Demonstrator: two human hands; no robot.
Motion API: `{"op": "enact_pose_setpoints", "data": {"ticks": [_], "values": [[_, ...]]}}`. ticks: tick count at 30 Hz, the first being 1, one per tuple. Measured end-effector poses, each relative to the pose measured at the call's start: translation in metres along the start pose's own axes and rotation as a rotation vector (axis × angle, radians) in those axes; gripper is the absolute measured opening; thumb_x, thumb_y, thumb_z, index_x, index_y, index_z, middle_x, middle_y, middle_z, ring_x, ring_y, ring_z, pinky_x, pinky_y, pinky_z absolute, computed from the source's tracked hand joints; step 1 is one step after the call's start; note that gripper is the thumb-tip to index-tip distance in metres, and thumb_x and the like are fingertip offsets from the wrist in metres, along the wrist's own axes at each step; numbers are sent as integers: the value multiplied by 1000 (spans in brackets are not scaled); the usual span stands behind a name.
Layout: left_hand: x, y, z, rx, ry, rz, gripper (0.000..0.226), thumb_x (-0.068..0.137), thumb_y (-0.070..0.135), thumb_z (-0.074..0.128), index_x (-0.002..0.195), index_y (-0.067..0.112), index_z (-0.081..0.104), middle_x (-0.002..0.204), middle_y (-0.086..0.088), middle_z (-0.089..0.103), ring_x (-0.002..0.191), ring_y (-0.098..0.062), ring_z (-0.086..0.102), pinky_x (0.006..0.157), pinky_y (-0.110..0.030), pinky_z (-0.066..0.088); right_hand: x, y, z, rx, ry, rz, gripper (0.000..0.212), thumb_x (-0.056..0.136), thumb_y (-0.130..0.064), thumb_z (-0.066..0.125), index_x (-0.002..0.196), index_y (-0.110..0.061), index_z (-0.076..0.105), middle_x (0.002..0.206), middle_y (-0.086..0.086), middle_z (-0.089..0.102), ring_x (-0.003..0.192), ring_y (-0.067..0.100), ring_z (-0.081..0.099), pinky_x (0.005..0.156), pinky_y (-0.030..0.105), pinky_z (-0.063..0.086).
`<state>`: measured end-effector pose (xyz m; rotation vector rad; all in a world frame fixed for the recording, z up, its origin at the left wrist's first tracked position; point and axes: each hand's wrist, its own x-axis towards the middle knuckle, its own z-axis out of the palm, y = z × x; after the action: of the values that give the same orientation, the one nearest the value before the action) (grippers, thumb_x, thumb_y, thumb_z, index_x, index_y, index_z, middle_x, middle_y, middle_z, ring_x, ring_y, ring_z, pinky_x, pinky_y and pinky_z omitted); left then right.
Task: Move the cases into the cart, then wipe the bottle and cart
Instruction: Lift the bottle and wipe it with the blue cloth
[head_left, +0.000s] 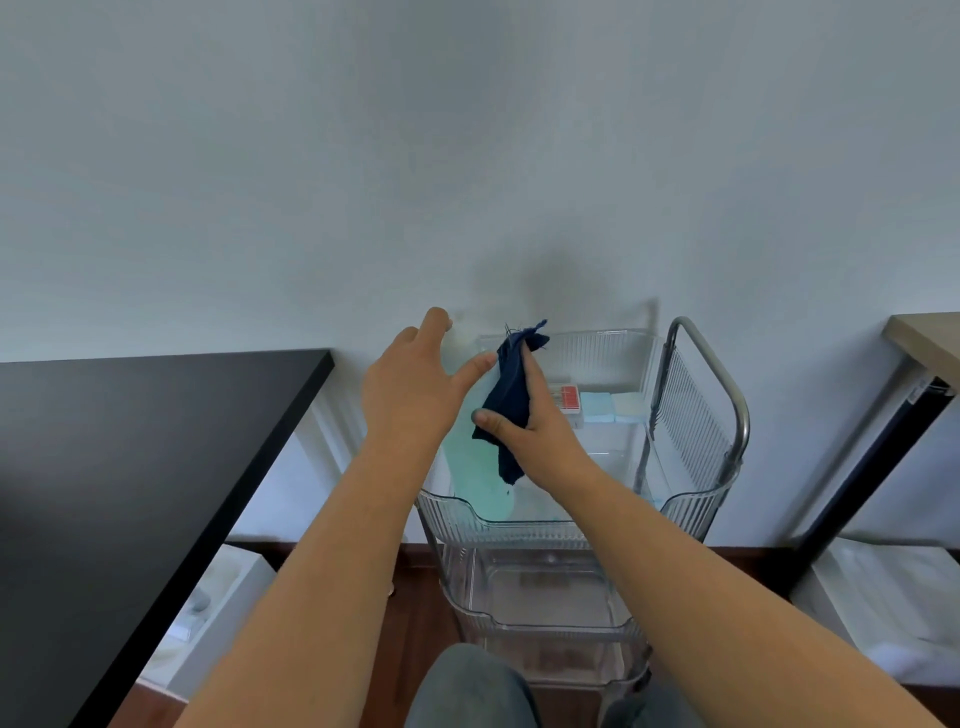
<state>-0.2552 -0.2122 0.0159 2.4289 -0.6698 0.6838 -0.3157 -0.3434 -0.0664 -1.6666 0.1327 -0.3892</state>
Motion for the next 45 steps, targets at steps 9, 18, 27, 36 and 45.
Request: {"op": "enact_pose_setpoints", "data": {"ticks": [9, 18, 27, 36, 45], "values": [[9, -6, 0, -2, -24, -32, 56, 80, 74, 56, 112, 28, 49, 85, 12, 53, 77, -14, 53, 51, -18, 23, -13, 31, -1, -187, -114, 168, 106, 77, -39, 78, 146, -55, -2, 143, -10, 44, 123, 17, 49, 97, 29, 46], [-12, -9, 5, -148, -16, -129, 55, 89, 67, 48, 134, 37, 39, 117, 3, 60, 94, -15, 58, 66, -28, 39, -6, 25, -11, -290, -139, 164, 99, 78, -33, 78, 149, -47, 12, 140, -6, 50, 111, 14, 55, 82, 17, 47], [-39, 4, 26, -463, -128, -332, 98, 60, 65, 78, 138, 48, 21, 130, 9, 53, 102, -14, 55, 63, -23, 45, -24, 13, -9, -54, -269, 101, 112, 78, -30, 79, 144, -59, -7, 145, -19, 37, 127, 0, 44, 99, 17, 41], [-19, -3, 10, -891, -26, -521, 93, 43, 61, 85, 122, 34, 44, 107, 12, 64, 97, -12, 67, 75, -39, 59, -39, 15, -11, -64, -126, -24, 75, 90, -43, 59, 127, -80, 5, 154, -20, 26, 138, 5, 36, 112, 32, 37], [30, 2, -21, -1251, -302, -238, 63, 57, 38, 82, 115, 20, 64, 97, 2, 75, 88, -18, 74, 59, -32, 58, -37, 4, -46, -384, 112, -328, 82, 77, -69, 60, 140, -66, 7, 157, -24, 10, 139, -11, 15, 111, 24, 28]]}}
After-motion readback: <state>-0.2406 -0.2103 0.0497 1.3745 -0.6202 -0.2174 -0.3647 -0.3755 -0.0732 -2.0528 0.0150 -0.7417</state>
